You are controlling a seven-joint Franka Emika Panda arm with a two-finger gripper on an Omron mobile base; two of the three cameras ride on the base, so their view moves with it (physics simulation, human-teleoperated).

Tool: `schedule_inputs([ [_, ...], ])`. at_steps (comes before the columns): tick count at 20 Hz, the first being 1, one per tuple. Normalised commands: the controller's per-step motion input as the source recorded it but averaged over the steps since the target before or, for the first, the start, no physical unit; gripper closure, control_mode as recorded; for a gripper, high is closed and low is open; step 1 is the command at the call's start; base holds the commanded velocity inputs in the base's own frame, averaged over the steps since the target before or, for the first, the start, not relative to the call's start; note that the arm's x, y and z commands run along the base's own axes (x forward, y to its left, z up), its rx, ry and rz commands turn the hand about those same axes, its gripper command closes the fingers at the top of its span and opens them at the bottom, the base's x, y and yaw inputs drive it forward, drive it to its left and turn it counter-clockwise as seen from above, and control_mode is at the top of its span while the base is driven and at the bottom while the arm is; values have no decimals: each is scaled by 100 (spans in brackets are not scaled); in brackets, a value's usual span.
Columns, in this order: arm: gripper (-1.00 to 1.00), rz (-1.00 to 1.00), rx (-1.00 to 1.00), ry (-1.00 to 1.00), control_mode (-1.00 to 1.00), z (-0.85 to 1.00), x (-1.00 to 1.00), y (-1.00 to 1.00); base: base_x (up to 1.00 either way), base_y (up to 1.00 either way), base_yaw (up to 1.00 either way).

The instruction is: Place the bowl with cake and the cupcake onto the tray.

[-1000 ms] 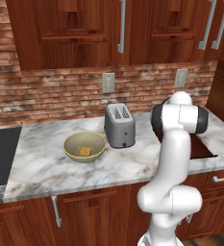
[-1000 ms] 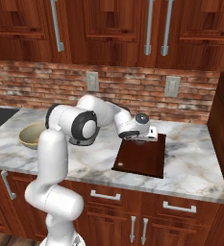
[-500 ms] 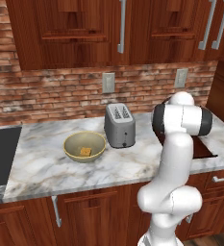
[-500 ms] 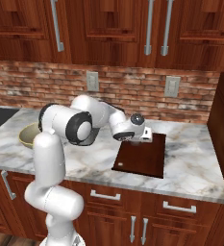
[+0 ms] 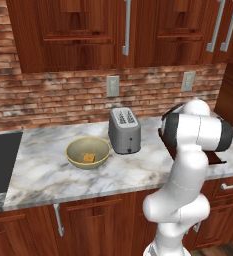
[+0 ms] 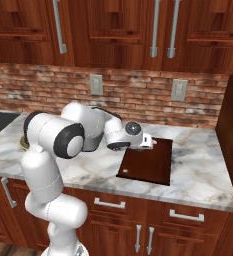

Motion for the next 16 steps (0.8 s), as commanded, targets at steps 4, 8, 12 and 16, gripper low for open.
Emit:
schedule_inputs([
  [4, -100, 0, 0, -7, -100, 28, -34, 0, 0, 0, 0],
  [8, -100, 0, 3, -6, -100, 45, -39, 0, 0, 0, 0],
  [12, -100, 0, 14, 0, -100, 52, -32, 6, 0, 0, 0],
  [16, -100, 0, 20, 0, -100, 54, -29, 21, 0, 0, 0],
])
